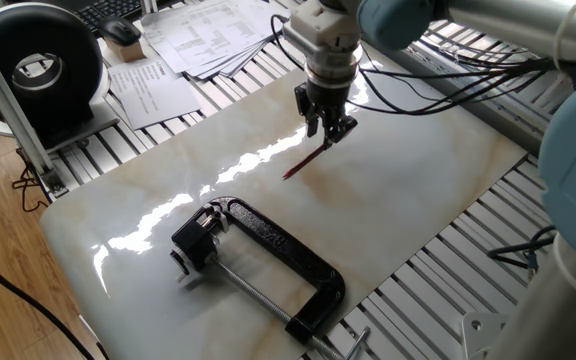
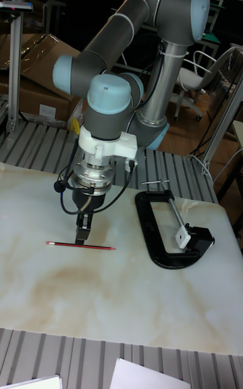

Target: Insert the pencil into the pencil sharpener

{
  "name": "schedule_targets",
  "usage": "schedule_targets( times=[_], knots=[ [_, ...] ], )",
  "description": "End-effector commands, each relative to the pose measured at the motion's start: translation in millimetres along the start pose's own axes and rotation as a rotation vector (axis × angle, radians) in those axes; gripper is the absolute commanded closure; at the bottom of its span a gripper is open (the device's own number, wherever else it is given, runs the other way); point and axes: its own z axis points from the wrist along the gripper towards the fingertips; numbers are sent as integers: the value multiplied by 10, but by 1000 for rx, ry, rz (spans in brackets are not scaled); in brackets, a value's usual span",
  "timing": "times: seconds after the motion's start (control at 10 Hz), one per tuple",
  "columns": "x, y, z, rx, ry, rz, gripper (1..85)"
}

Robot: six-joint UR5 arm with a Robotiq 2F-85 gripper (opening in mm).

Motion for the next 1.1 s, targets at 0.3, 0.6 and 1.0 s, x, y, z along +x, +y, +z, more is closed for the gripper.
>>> schedule_targets(
  times=[0.3, 0.6, 1.0],
  knots=[
    [108, -132, 137, 47, 5, -44, 450],
    [86, -52, 239, 29, -27, -52, 450],
    [14, 40, 167, 15, -45, -56, 513]
  ],
)
